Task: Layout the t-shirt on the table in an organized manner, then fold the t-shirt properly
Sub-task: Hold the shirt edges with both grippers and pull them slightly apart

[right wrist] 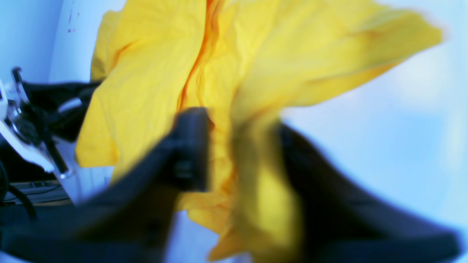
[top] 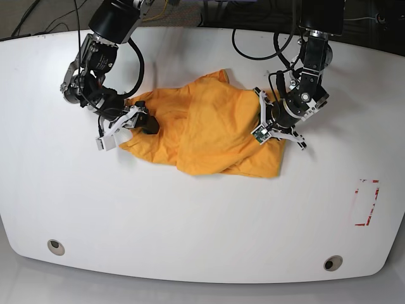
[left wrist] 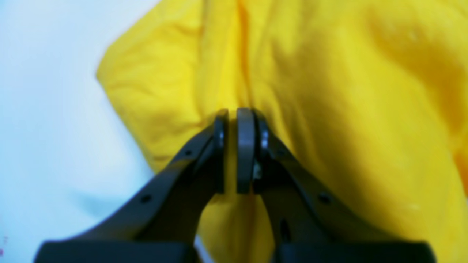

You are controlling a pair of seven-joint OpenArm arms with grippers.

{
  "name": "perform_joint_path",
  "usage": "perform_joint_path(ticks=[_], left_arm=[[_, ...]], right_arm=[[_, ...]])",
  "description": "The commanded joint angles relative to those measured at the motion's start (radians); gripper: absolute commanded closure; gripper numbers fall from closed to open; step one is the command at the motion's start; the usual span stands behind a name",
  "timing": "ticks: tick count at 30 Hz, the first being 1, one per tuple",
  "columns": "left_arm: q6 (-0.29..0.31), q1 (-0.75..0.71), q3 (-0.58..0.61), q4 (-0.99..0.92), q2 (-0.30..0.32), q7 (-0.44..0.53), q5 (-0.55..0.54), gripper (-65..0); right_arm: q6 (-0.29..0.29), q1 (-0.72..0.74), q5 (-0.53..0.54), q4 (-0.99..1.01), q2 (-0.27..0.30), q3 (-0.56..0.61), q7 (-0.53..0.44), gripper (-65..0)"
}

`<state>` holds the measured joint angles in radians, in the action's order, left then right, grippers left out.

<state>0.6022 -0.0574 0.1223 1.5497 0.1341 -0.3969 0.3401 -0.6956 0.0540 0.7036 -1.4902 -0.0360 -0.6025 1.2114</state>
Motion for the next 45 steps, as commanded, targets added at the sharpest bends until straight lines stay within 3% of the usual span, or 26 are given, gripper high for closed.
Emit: perform_joint_path(ticks=[1,15,28,45], left_arm=[[-0.006,0.014,0.000,0.022,0.000,0.017,-0.009,-2.2],[-0.006,0.014,-0.005,0.054,-0.032,0.014,-0.009,-2.2],[-0.006,0.049,-0.011,0.136,-0.037,-0.046,-0.011,-2.5],[0.015,0.090,-0.138,0.031,-0.032,-0.043,-0.052,-2.5]], right_arm=[[-0.003,0.025,-0.002,-0.016,0.008,0.006,-0.015,-3.4],[-0.003,0.017,-0.063,-0.017,0.011,0.059,-0.014,0.0],[-0.003,0.008,-0.065,-0.019,0.063,0.059,-0.015,0.0],[-0.003,0.007,-0.063,-0.020,0.087,0.057,-0.017,0.0]])
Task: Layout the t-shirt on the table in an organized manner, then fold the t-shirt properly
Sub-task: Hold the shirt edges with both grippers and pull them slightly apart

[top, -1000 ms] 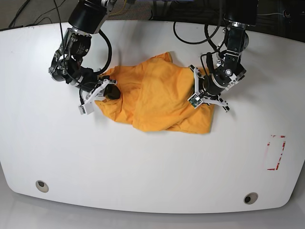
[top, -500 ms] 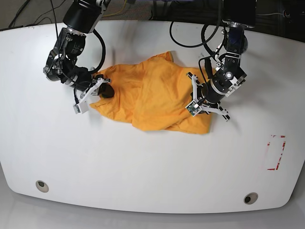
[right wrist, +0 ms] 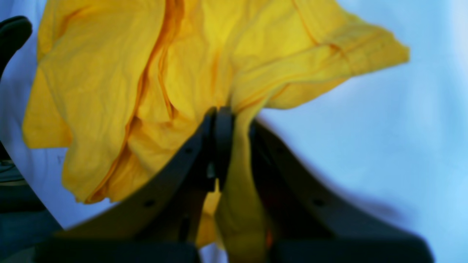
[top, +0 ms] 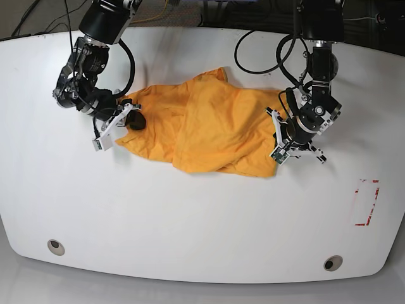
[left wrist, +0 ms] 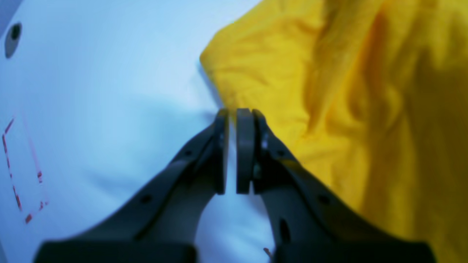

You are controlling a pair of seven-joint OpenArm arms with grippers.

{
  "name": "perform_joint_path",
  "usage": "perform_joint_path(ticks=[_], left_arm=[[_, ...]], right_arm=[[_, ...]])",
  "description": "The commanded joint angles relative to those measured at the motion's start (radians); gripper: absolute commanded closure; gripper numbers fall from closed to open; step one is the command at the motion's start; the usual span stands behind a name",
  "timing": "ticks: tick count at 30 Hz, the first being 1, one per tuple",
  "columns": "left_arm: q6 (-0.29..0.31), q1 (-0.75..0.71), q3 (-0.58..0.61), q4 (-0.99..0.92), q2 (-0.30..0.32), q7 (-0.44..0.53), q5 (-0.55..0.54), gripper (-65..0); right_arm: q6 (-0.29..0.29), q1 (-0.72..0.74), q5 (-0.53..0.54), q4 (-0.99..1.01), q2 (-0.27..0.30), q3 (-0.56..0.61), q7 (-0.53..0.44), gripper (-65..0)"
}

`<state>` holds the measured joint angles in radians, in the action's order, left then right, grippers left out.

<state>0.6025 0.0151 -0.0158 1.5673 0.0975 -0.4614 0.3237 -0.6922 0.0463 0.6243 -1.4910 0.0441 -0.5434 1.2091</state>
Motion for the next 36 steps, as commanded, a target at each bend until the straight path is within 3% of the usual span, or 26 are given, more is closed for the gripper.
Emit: perform_joint_path(ticks=[1,8,20,30,36], left_arm=[[0.029,0.016,0.000,0.014,0.005,0.022,-0.050,-2.5],[0.075,0.015,0.000,0.009,0.006,0.022,-0.061,-2.5],[0.076,-0.007,0.000,-0.106,0.017,0.022,-0.061,-2.5],[0.076,-0.010,0.001,-0.141,0.029,0.022,-0.062,-2.5],[0.076,-0.010,0.003,-0.143,0.026,0.022,-0.062,-2.5]], right_arm=[[-0.006,0.014,0.016,-0.020,0.007,-0.002,-0.015,0.0],[-0.006,0.014,0.016,-0.020,0.007,-0.002,-0.015,0.0],[-0.006,0.017,0.019,-0.026,0.018,-0.002,-0.013,0.0],[-0.006,0.022,0.021,-0.159,0.021,-0.002,0.036,0.0],[-0.006,0.030,0.099,-0.222,0.006,0.003,0.071,0.0]])
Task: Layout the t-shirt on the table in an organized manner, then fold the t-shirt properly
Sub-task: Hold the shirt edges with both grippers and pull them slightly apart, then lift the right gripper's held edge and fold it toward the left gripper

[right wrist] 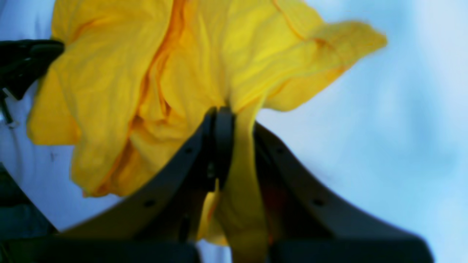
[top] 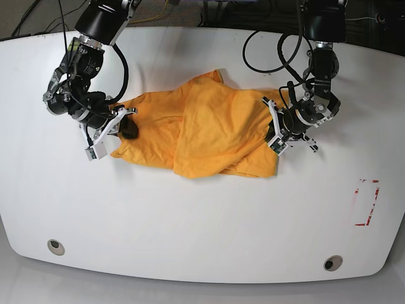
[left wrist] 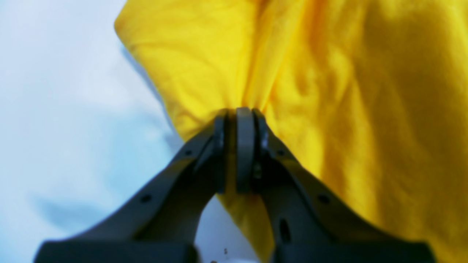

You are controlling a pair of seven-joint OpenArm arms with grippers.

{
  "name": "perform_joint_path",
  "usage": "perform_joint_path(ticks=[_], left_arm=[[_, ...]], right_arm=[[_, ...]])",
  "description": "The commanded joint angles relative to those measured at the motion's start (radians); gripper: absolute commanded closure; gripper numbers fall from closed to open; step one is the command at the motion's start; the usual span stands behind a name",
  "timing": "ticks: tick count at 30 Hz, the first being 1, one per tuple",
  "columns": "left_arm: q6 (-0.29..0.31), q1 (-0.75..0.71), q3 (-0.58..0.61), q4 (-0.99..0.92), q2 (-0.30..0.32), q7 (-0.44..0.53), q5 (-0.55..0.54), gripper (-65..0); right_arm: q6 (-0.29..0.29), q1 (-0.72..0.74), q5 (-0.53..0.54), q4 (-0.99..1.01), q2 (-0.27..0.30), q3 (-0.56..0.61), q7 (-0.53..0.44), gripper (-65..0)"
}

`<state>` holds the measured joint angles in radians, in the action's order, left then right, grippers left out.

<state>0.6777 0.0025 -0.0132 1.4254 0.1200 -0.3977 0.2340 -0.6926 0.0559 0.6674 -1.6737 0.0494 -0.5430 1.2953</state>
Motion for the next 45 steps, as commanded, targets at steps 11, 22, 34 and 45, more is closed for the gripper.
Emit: perform_joint_path(ticks=[11,22,34,45], left_arm=[[0.001,0.004,0.003,-0.044,0.000,-0.042,0.028,-2.5],[0.001,0.004,0.003,-0.058,-0.001,-0.042,0.028,-2.5],[-0.002,0.003,0.003,-0.059,-0.013,-0.042,0.029,-2.5],[-0.002,0.003,0.003,-0.059,-0.016,-0.042,0.029,-2.5]], right_arm=[[-0.006,0.023,0.176,-0.092,-0.047,0.090,0.013,0.0],[-0.006,0.054,0.186,-0.085,-0.181,0.232,0.008,0.0],[-0.006,0.149,0.144,0.005,-0.206,0.430,-0.049,0.0],[-0.006,0.204,0.147,0.174,-0.206,0.576,-0.162,0.0]])
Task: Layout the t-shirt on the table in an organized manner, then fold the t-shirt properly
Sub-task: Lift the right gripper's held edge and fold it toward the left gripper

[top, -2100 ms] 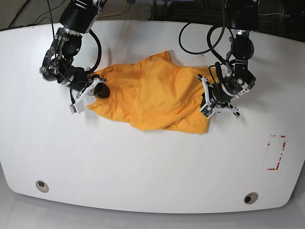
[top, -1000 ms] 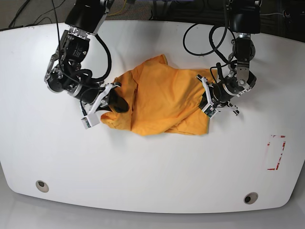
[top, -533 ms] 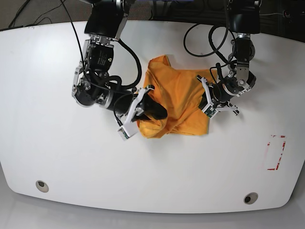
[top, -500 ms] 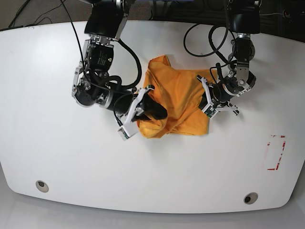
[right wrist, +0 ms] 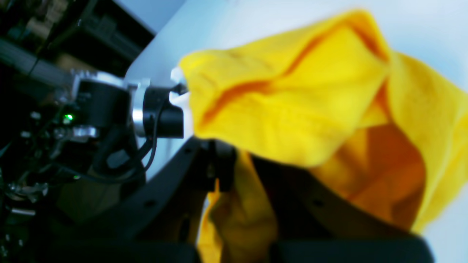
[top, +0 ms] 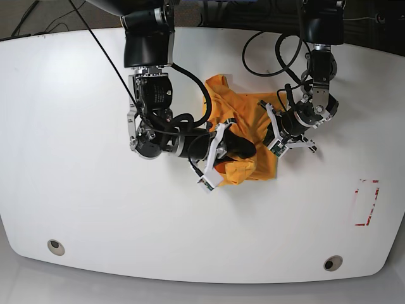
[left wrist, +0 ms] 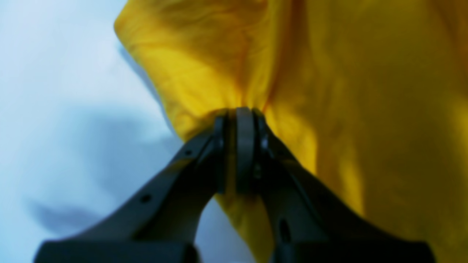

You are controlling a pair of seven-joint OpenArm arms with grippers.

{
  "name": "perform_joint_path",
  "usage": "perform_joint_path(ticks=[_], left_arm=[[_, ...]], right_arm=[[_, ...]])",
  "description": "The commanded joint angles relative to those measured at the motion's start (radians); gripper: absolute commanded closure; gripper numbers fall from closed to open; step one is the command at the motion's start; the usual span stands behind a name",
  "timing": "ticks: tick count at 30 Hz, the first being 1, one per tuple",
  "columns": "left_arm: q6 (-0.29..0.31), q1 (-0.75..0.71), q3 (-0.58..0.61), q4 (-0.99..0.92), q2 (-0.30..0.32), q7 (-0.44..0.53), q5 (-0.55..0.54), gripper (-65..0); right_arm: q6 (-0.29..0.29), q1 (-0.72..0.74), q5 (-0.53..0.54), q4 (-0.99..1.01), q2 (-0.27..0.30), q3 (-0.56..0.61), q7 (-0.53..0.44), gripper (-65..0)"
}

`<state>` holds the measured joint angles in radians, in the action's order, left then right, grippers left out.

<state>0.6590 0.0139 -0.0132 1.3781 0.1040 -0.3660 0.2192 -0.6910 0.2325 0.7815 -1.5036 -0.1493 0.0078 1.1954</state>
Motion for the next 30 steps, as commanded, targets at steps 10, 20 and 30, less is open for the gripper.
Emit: perform_joint_path(ticks=[10,20,30], left_arm=[[0.017,-0.009,0.003,-0.012,0.000,-0.074,0.042,-2.5],[0.018,-0.009,-0.001,-0.006,0.000,-0.074,0.042,-2.3],[0.020,-0.009,-0.006,-0.001,0.000,-0.072,0.038,-2.3]], right_arm=[[-0.007,0.078,0.034,0.139,-0.008,0.153,-0.159,0.0],[-0.007,0.115,0.033,0.165,-0.008,0.182,-0.206,0.0],[-0.007,0.129,0.031,0.196,-0.003,0.172,-0.211,0.0]])
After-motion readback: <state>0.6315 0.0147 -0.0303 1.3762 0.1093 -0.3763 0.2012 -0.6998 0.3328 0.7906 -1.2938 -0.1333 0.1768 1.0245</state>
